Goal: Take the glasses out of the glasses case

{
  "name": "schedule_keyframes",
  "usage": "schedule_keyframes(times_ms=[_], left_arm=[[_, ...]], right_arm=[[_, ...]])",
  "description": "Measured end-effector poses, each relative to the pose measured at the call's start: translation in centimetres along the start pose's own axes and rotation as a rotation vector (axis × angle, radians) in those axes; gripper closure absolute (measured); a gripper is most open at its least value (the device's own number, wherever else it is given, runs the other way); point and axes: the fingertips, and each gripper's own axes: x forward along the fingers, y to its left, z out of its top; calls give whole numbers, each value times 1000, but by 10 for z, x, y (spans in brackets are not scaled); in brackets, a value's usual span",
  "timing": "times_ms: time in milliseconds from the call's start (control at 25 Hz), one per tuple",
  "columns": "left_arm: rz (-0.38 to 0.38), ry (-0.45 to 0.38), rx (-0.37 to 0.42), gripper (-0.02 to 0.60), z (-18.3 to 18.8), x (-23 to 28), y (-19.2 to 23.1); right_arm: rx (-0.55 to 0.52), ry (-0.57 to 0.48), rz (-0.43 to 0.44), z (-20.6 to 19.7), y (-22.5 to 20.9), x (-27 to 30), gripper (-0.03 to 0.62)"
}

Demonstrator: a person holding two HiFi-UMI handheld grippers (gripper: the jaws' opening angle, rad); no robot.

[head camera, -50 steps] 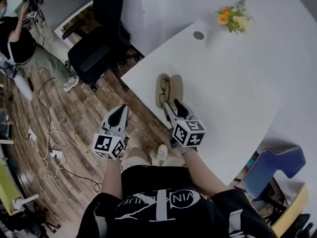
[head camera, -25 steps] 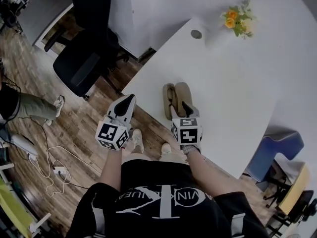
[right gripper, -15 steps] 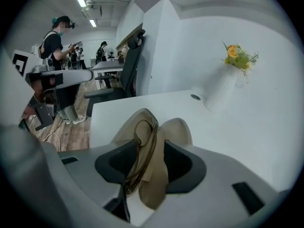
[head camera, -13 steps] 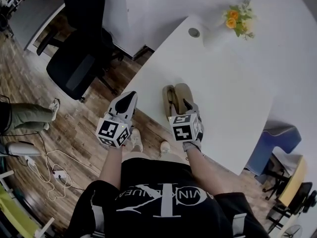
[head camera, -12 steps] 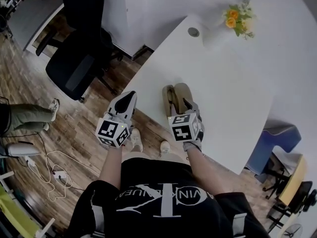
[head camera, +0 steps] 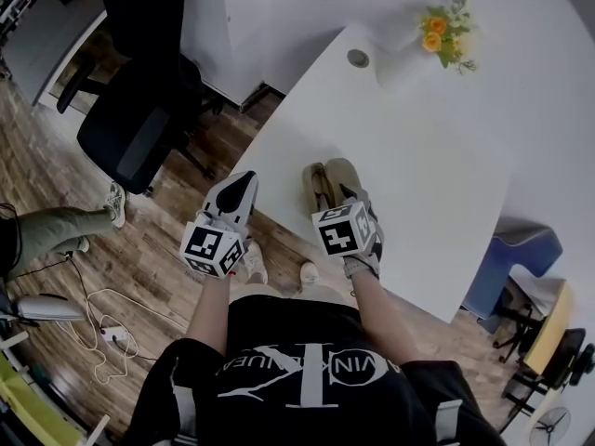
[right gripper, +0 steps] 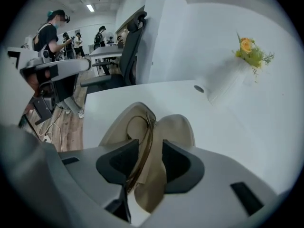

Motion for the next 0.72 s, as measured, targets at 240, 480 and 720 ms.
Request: schedule_keyframes(times_ms=[240,480,720], left_arm=[[-12,8,-10,568,-2,5,7],[-11,21,-16,568,-7,5,10],[1,28,-19,568,-10,2,13]], right_arm=[[-35,105,2,-13,-5,12,468],[-2,132,80,-12,3,17,528],[78,82,119,-12,6,16,556]])
